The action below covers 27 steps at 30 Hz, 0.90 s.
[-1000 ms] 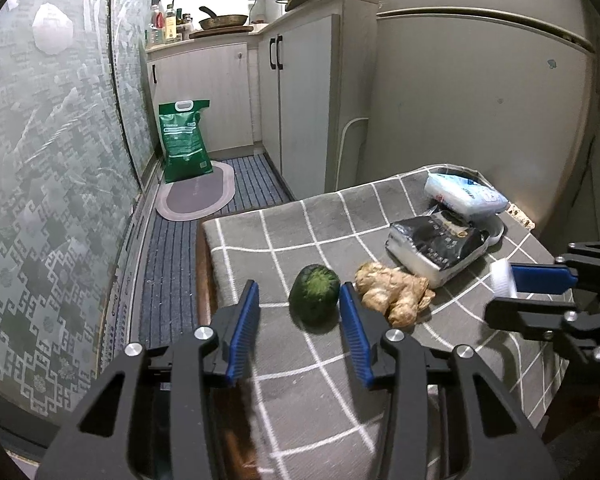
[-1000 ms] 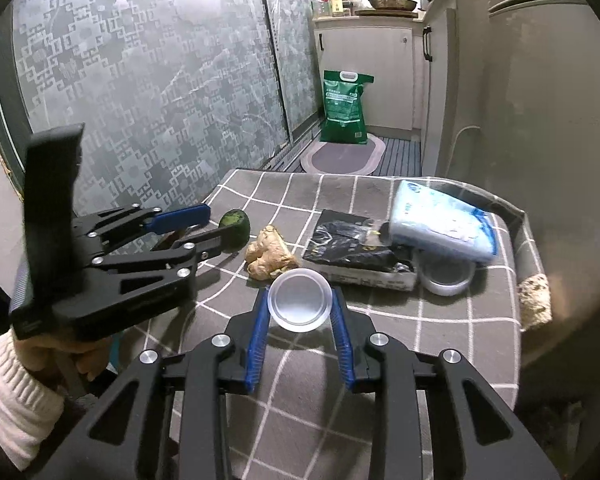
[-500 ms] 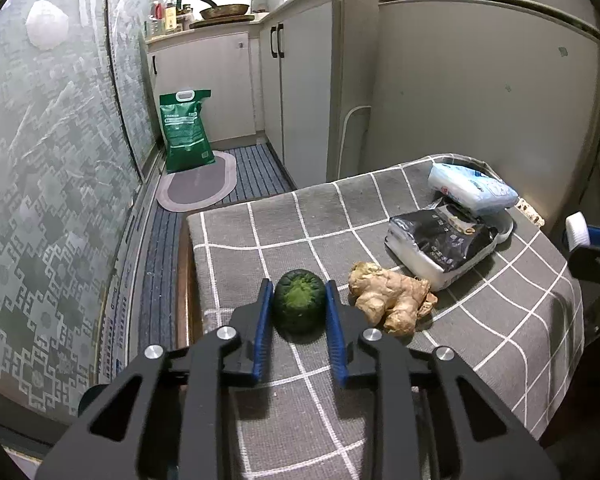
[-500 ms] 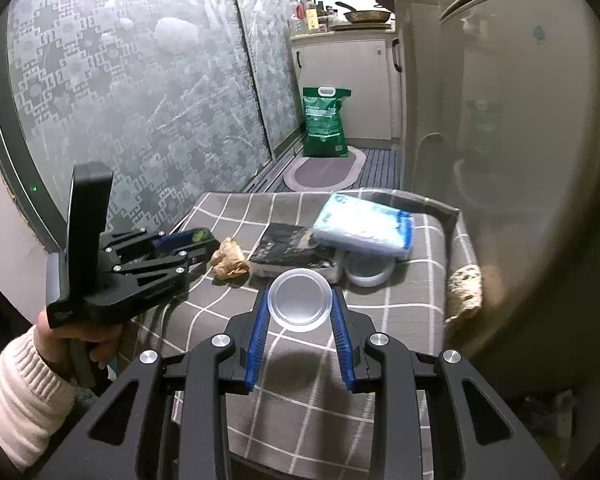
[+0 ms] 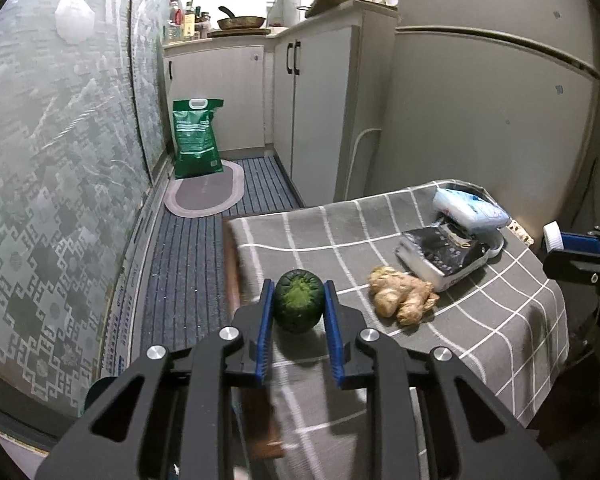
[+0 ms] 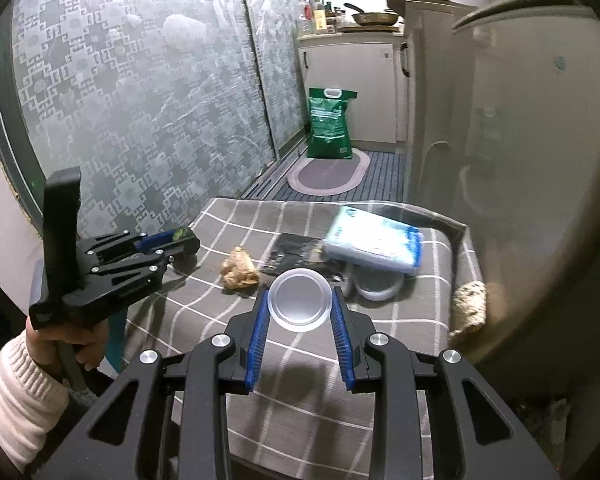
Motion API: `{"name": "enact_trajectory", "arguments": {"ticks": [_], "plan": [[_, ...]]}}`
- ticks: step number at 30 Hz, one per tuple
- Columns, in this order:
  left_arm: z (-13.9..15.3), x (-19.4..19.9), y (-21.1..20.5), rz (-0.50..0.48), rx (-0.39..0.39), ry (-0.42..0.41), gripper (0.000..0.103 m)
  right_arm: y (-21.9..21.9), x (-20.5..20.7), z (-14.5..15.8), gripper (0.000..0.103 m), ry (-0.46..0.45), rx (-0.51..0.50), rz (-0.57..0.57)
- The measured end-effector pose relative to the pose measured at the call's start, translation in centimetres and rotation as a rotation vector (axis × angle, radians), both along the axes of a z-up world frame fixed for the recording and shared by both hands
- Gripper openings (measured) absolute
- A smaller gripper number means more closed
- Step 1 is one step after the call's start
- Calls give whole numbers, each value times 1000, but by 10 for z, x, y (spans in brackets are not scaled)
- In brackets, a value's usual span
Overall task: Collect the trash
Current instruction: 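Drop the lime into the teal bin with the left gripper while the right gripper carries the lid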
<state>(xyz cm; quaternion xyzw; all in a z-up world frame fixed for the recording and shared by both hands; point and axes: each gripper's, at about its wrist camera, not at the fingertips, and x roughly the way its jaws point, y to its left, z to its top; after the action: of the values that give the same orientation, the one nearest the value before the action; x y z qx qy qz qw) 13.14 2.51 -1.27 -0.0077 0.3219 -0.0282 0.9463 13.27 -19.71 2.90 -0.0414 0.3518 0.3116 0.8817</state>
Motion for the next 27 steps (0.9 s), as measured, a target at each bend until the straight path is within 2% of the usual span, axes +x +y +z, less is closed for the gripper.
{"name": "enact_trajectory", "arguments": {"ticks": [8, 13, 20, 27], "plan": [[4, -18, 39, 57, -7, -8, 25, 44, -8, 6, 30, -13, -21, 70], [-4, -30, 62, 90, -6, 19, 26, 68, -10, 8, 30, -17, -28, 99], [-32, -42, 93, 125, 7, 116, 26, 102, -16, 11, 30, -21, -32, 149], [-68, -54, 105, 124, 39, 227, 26, 127, -20, 8, 30, -11, -50, 180]]}}
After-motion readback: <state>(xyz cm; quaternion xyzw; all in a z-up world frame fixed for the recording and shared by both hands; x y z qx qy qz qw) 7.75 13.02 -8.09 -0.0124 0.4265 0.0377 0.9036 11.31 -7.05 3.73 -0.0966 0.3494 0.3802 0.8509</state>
